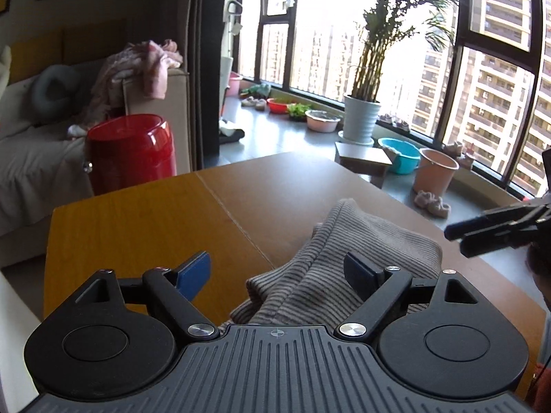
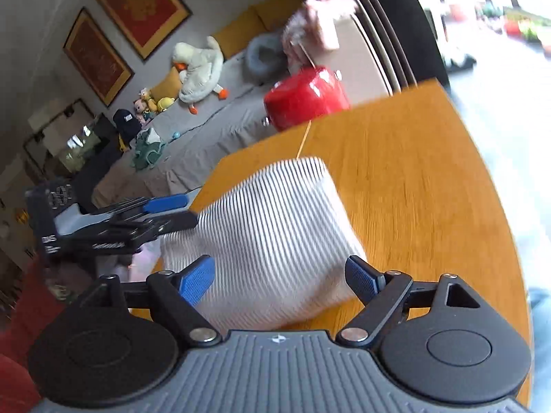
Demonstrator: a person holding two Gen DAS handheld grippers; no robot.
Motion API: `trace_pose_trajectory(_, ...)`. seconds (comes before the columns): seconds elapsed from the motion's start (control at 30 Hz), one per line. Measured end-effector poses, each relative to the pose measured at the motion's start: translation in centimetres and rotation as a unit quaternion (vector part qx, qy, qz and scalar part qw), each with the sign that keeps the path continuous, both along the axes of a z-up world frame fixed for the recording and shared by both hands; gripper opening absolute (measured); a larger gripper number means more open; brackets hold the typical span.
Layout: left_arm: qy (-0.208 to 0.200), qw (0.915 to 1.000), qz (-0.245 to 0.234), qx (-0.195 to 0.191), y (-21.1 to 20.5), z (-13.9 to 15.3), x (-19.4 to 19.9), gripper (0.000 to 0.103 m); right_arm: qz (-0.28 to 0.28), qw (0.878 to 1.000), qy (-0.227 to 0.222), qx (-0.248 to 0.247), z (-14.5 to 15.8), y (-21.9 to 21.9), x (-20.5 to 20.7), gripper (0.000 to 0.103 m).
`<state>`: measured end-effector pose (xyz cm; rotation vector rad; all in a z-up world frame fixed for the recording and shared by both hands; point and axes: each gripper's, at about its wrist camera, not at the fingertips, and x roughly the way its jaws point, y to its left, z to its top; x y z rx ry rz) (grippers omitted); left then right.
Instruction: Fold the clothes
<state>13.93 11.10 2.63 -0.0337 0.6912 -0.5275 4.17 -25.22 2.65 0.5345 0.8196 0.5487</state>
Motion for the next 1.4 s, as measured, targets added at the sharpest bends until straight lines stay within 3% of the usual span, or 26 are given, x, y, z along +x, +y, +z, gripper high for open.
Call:
trace_pose_trajectory(0.1, 0.033, 0.9991, -0.008, -0.023, 0.2, -1.1, 1.6, 0.089, -0.008, 0.994, 0.075, 0.077, -3.1, 0.1, 0.2, 0.084)
trace_pose_trajectory(0.17, 0.055, 0.9976, -0.014, -0.039, 0.3, -1.8, 2.6, 0.089, -0.015, 0.989, 0.1, 0.105, -4.5, 0.7, 1.3, 0.083)
trace_pose_trajectory(0.23, 0.077, 0.9953, -0.019, -0.054, 0.5, -2.5, 3.6, 0.089, -0.012, 0.988, 0.109, 0.11, -5.2, 1.7, 2.9, 0.075)
trace_pose_trajectory(0.5, 0.114, 0.9839, 0.003, -0.137, 2.8, -4.6, 1.4, 0.09, 0.035, 0.998, 0.051, 0.015, -3.8, 6.4, 13.4, 0.071)
trace_pose_trajectory(0.63, 0.097, 0.9832, 0.022, -0.153, 1.7, -4.9, 0.0, 0.093, 0.078, 0.993, -0.034, -0.079, -2.5, 10.0, 17.4, 0.073)
trace_pose_trajectory(0.7, 0.088, 0.9837, 0.031, -0.154, 0.7, -5.1, -0.1, 0.094, 0.093, 0.983, -0.086, -0.135, -1.5, 11.6, 18.2, 0.077)
trace_pose_trajectory(0.8, 0.073, 0.988, 0.034, -0.132, -0.6, -5.1, -0.1, 0.095, 0.094, 0.97, -0.129, -0.183, 0.6, 12.0, 17.1, 0.077)
trace_pose_trajectory(0.87, 0.068, 0.9899, 0.024, -0.122, -0.6, -4.6, -0.7, 0.095, 0.09, 0.961, -0.165, -0.202, 2.1, 11.6, 15.0, 0.077)
trace_pose_trajectory(0.93, 0.066, 0.9883, 0.024, -0.135, 0.7, -4.0, -1.3, 0.095, 0.094, 0.953, -0.201, -0.207, 3.5, 11.2, 12.4, 0.077)
trace_pose_trajectory(1.0, 0.056, 0.9865, 0.049, -0.146, 2.4, -3.5, -1.8, 0.093, 0.104, 0.942, -0.237, -0.216, 4.6, 11.3, 9.7, 0.077)
trace_pose_trajectory(1.03, 0.05, 0.9853, 0.064, -0.15, 3.2, -3.3, -2.0, 0.09, 0.113, 0.935, -0.254, -0.22, 4.9, 11.8, 8.3, 0.077)
trace_pose_trajectory(1.1, 0.04, 0.9817, 0.097, -0.158, 4.9, -2.9, -2.2, 0.07, 0.137, 0.922, -0.282, -0.226, 5.0, 13.1, 5.8, 0.077)
trace_pose_trajectory(1.17, 0.043, 0.9758, 0.128, -0.172, 6.3, -2.9, -2.0, 0.061, 0.167, 0.912, -0.295, -0.232, 4.4, 14.8, 3.8, 0.077)
trace_pose_trajectory(1.23, 0.05, 0.9698, 0.147, -0.188, 7.4, -3.0, -1.9, 0.058, 0.193, 0.893, -0.31, -0.263, 3.1, 16.9, 2.3, 0.077)
trace_pose_trajectory(1.33, 0.058, 0.9725, 0.138, -0.178, 7.0, -3.3, -1.6, 0.056, 0.205, 0.865, -0.327, -0.32, 0.9, 18.8, 1.2, 0.078)
trace_pose_trajectory(1.37, 0.061, 0.974, 0.132, -0.173, 6.7, -3.4, -1.5, 0.054, 0.202, 0.858, -0.333, -0.334, 0.5, 18.8, 1.0, 0.059)
trace_pose_trajectory(1.4, 0.064, 0.9755, 0.127, -0.168, 6.3, -3.6, -1.4, 0.05, 0.193, 0.861, -0.331, -0.335, 0.7, 18.3, 1.0, 0.021)
